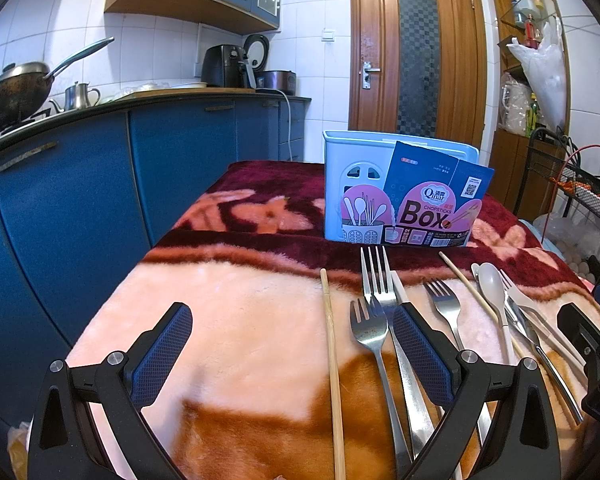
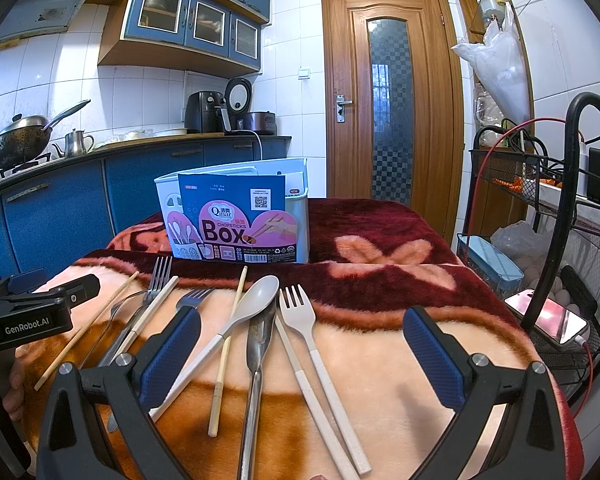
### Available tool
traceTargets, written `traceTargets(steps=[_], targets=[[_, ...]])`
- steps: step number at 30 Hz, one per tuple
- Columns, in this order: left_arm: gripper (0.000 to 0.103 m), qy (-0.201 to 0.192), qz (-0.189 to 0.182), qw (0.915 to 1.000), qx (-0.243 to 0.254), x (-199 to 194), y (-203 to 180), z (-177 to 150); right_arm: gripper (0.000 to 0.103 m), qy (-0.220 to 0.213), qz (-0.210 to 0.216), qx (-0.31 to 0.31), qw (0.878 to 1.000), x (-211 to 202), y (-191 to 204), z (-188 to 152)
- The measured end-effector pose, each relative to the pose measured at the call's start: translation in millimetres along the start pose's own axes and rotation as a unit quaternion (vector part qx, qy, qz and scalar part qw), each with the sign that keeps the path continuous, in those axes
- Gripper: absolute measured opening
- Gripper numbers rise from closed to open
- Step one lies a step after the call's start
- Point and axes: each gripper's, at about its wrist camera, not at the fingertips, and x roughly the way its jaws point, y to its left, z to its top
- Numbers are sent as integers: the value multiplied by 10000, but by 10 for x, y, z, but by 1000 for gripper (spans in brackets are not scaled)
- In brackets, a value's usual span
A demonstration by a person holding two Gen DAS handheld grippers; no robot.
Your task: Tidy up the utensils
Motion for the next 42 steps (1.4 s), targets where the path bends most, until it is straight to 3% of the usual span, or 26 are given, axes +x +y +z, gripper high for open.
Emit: traceTargets(steps=[18, 31, 37, 42], targets=[[100, -5, 9, 10000, -11, -3, 2, 0, 103, 59, 73, 91, 9999, 11, -32, -3], [100, 499, -180, 9986, 58, 42, 114, 201, 103, 950, 234, 131, 9951, 146, -306, 268], [100, 896, 32, 9953, 372, 103, 136, 316, 89, 1642, 376, -1, 9857, 280, -444, 395], [99, 1307, -115, 9904, 437, 200, 166, 349, 64, 2534, 734, -148, 9644, 471, -473, 411]])
